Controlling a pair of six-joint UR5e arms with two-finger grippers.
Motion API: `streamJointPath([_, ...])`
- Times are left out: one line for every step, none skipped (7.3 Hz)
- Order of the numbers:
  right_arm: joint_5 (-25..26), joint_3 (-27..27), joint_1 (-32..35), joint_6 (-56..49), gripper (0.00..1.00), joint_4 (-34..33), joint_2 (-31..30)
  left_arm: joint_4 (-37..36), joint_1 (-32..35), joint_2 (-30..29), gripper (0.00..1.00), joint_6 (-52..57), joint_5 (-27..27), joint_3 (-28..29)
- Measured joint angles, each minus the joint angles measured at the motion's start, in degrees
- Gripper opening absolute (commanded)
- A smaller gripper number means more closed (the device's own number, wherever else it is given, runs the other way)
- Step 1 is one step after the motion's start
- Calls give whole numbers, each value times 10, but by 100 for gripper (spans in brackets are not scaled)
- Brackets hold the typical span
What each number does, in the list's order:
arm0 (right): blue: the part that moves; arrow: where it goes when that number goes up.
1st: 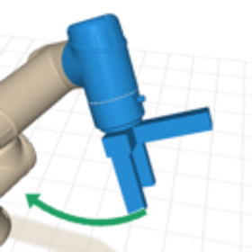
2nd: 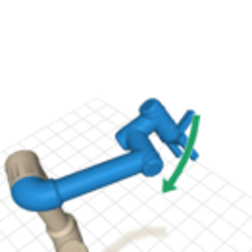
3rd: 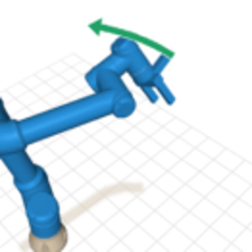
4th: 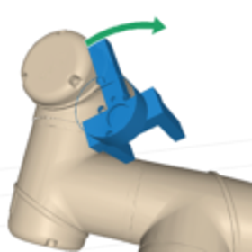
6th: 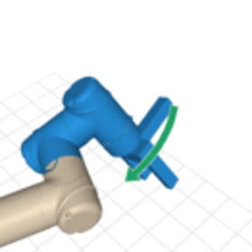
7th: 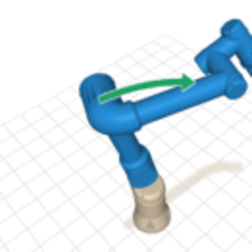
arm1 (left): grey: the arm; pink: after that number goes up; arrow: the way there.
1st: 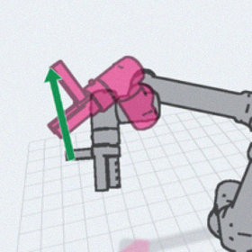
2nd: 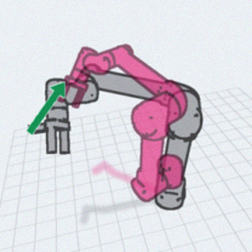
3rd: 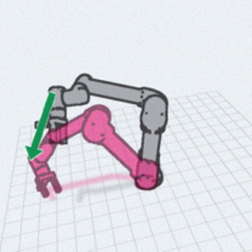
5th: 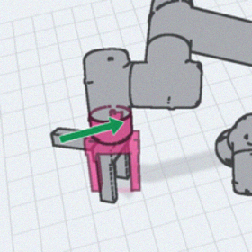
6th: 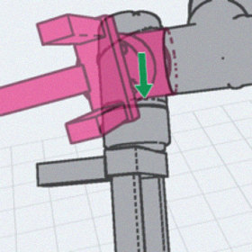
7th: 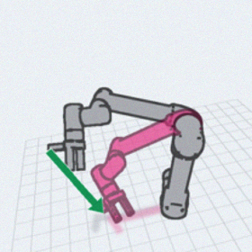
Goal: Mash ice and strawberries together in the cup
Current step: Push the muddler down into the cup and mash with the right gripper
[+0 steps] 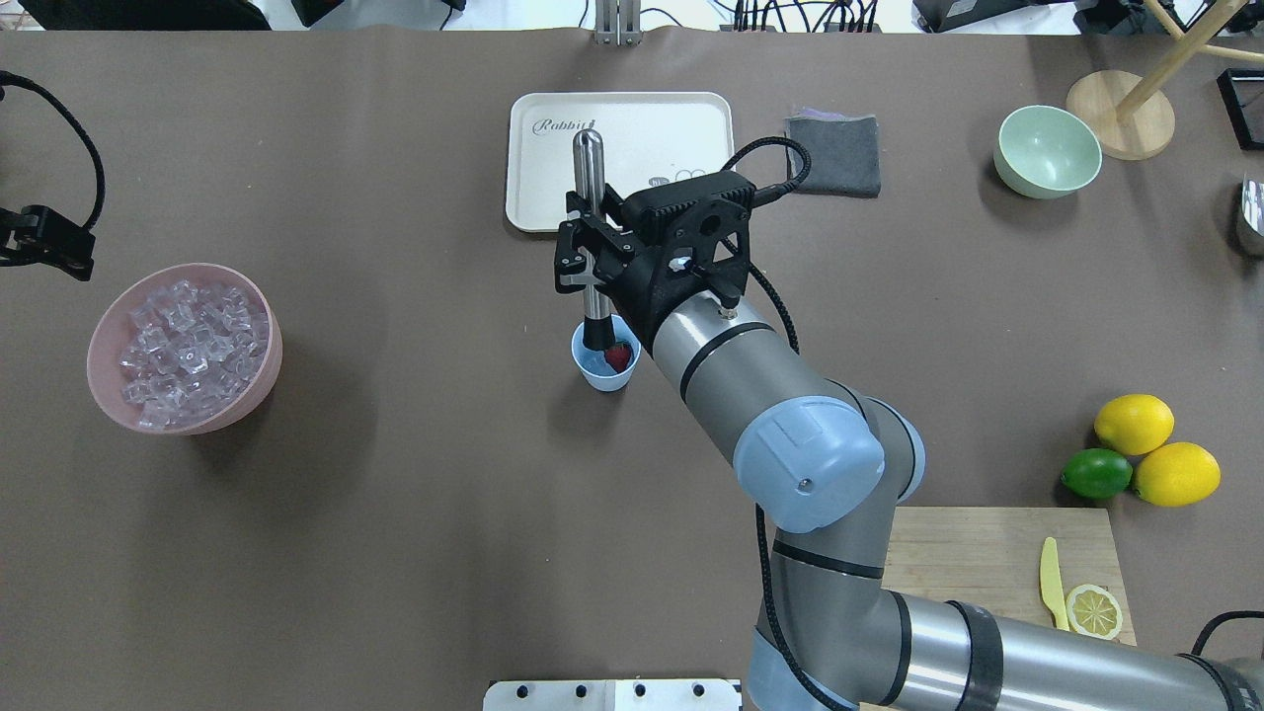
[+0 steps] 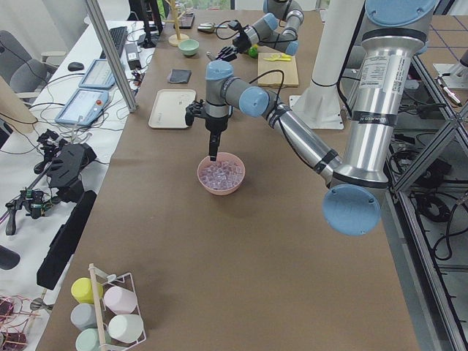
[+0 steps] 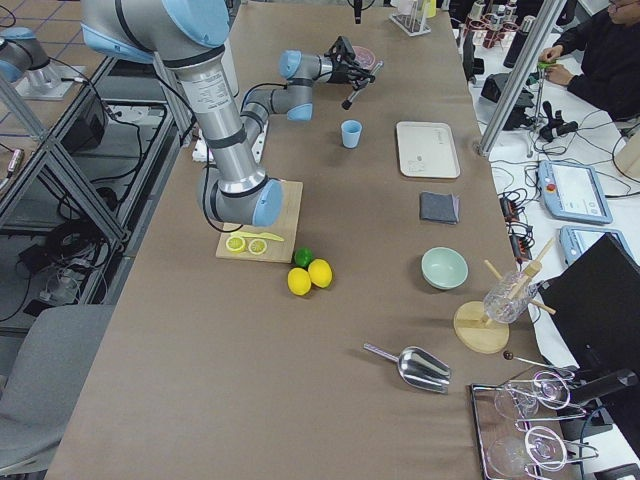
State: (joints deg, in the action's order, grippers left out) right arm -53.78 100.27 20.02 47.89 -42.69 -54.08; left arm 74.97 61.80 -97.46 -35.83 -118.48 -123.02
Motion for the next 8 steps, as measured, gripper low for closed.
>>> streamJointPath([4,-15,5,-17,0,3,10,0,0,1,98,0,-1,1])
streamJointPath([5,-27,11,-25,0,5,14,0,0,4,98,0,-8,0])
streamJointPath([5,-37,13,-27,0,6,16,0,0,7,98,-1,-21,-2])
streamJointPath([5,-55,14,-28,0,15,21,0,0,9,98,-1,-28,-1])
streamJointPath([3,-87,14,-27,0,47,29,1,0,9,98,-1,-31,1])
streamJointPath([1,-122,14,-27,0,85,38,1,0,9,98,-1,-32,2])
streamJointPath([-1,-145,14,-27,0,108,44,0,0,9,98,-1,-32,2])
streamJointPath([-5,-154,14,-27,0,118,44,0,0,9,98,-1,-32,3])
